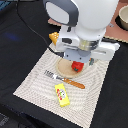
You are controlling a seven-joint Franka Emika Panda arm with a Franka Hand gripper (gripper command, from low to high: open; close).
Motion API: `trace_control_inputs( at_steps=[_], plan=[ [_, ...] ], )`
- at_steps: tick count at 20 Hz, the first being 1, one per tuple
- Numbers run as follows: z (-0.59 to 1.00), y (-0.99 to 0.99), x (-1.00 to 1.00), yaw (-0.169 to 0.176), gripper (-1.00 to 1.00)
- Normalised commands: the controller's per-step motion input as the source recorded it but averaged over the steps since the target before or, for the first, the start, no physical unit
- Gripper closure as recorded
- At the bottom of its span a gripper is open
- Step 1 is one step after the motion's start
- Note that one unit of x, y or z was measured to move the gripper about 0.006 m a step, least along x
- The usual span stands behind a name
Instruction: Interact with the objects in diverse but meaningful ways.
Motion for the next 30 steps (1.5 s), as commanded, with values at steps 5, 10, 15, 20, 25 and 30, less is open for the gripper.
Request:
trace_control_inputs(
  at_steps=[5,10,15,20,25,30],
  plan=[
    [-0.11,0.29,-0.17,-0.022,-1.0],
    [0.0,0.4,-0.04,-0.049,1.0],
    [-0.01,0.36,-0.05,-0.033,1.0],
    [-0.07,0.33,-0.07,-0.03,1.0],
    [-0.12,0.22,-0.02,-0.03,1.0],
    [-0.1,0.03,-0.03,-0.045,1.0]
  ],
)
